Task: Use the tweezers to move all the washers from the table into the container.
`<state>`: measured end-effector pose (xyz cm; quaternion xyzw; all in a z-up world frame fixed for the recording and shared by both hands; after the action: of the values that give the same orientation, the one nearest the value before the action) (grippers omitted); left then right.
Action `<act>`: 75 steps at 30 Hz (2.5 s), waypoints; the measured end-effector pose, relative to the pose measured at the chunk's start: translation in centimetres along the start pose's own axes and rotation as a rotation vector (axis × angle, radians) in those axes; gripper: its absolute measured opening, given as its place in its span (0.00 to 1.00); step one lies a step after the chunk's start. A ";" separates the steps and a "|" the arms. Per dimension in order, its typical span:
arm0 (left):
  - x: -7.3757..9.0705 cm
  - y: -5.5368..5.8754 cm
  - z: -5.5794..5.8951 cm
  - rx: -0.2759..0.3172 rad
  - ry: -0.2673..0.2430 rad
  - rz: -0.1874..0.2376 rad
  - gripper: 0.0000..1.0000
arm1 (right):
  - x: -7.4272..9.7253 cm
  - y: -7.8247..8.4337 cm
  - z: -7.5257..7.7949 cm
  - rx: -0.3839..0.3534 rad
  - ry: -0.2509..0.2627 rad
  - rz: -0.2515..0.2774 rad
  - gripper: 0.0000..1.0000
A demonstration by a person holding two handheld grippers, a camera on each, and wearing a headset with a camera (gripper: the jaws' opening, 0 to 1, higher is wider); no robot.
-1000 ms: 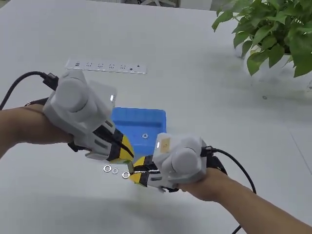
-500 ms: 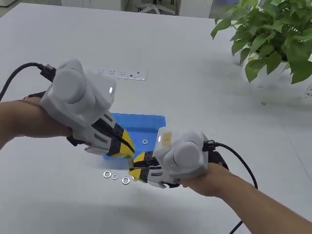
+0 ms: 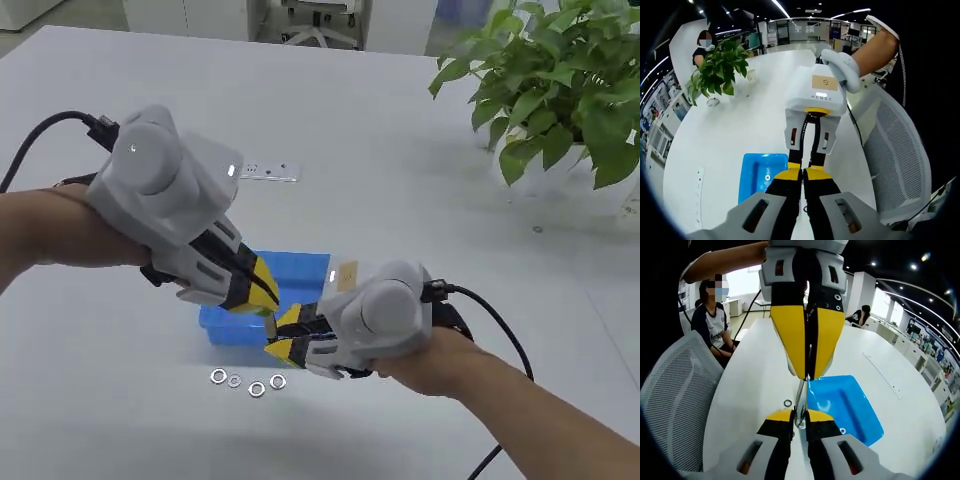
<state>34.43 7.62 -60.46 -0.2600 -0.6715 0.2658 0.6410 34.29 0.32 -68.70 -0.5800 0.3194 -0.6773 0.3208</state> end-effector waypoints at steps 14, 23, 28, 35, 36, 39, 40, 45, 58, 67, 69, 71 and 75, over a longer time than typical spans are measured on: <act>0.8 -0.5 -2.4 -0.022 -0.025 0.006 0.05 | 0.2 -0.8 2.9 0.018 0.028 0.000 0.11; 0.5 -0.2 -3.8 -0.024 -0.041 0.004 0.05 | -0.3 -0.5 4.6 0.018 0.029 -0.001 0.11; 0.0 0.3 -4.5 -0.020 -0.047 -0.001 0.05 | -0.7 0.0 5.3 0.018 0.026 -0.007 0.11; -0.9 1.0 -5.5 -0.009 -0.051 -0.011 0.05 | -1.6 1.1 6.2 -0.001 0.022 -0.017 0.11; -1.1 1.2 -5.6 -0.007 -0.052 -0.011 0.05 | -1.7 1.2 6.3 -0.003 0.022 -0.020 0.11; -1.5 1.6 -5.9 -0.001 -0.051 -0.014 0.05 | -2.0 1.7 6.5 -0.014 0.016 -0.023 0.11; -1.5 1.7 -5.9 0.002 -0.050 -0.015 0.05 | -2.1 1.8 6.5 -0.016 0.014 -0.025 0.11; -2.1 2.4 -6.4 0.014 -0.050 -0.019 0.05 | -2.7 2.4 6.8 -0.027 0.003 -0.039 0.11; -3.1 3.4 -6.8 0.031 -0.048 -0.037 0.05 | -3.6 3.5 7.1 -0.048 -0.021 -0.064 0.11; -3.5 3.8 -6.8 0.036 -0.046 -0.050 0.05 | -4.1 3.9 7.0 -0.053 -0.039 -0.077 0.11; -3.6 3.9 -6.7 0.039 -0.044 -0.051 0.05 | -4.1 4.0 7.0 -0.054 -0.041 -0.079 0.11; -3.6 3.9 -6.7 0.041 -0.044 -0.050 0.05 | -4.2 4.0 7.0 -0.053 -0.041 -0.082 0.11; -3.5 3.8 -6.7 0.042 -0.045 -0.048 0.05 | -4.1 3.9 7.0 -0.049 -0.038 -0.080 0.11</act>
<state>41.34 8.11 -65.38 -0.2245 -0.6861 0.2701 0.6371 41.93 0.85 -73.36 -0.6126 0.3065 -0.6704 0.2852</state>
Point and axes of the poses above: the centre of the closed fingertips' face, and the gripper's own axes: x roughly backward along the fingers, z roughly to its right, y roughly out of its underside, the point moved 7 cm from there along x, roughly backward along the fingers, and after that the axes turned 1 degree about z, right-handed, at the moved point
